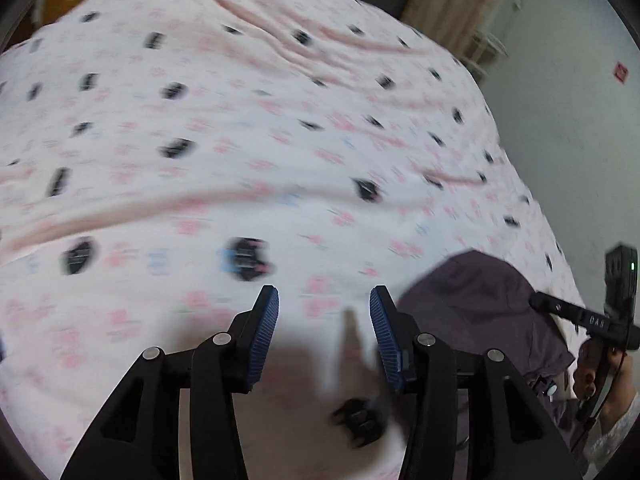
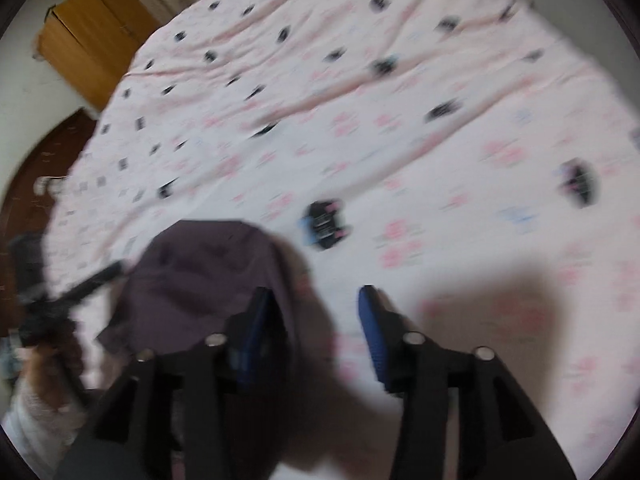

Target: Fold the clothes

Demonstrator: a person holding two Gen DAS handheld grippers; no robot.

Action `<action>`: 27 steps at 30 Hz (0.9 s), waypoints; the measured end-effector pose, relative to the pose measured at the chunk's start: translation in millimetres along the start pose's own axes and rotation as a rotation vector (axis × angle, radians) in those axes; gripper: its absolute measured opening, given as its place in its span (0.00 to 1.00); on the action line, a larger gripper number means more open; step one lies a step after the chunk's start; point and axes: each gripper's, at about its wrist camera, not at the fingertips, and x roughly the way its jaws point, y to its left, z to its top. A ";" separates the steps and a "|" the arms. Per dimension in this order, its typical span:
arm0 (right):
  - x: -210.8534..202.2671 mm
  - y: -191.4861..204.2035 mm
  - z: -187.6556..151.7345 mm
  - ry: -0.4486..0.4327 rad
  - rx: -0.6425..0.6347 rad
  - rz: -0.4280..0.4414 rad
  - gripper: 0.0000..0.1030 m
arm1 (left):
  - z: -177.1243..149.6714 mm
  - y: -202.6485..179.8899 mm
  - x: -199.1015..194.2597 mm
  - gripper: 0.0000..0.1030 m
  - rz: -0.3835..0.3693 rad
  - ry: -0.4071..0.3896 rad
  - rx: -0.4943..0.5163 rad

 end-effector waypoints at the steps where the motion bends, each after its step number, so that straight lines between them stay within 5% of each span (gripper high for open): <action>1: -7.6 -2.3 -1.8 -0.020 -0.002 -0.024 0.49 | -5.4 9.9 -13.9 0.42 0.013 -0.016 -0.016; 5: -41.5 1.8 -14.0 -0.088 -0.026 -0.061 0.49 | -27.0 49.6 -69.5 0.44 0.066 -0.079 -0.079; 8: -67.8 22.4 -32.1 -0.121 -0.068 -0.024 0.49 | -48.7 76.3 -112.7 0.59 0.114 -0.119 -0.116; 15: -111.3 99.2 -101.9 -0.148 -0.191 0.063 0.50 | -162.3 96.2 -195.7 0.73 0.206 -0.105 -0.200; 19: -120.6 148.1 -162.5 -0.128 -0.264 0.066 0.59 | -206.5 99.3 -220.6 0.75 0.242 -0.143 -0.262; 27: -122.3 190.7 -266.1 -0.112 -0.303 0.028 0.62 | -261.7 117.2 -223.3 0.76 0.178 -0.153 -0.443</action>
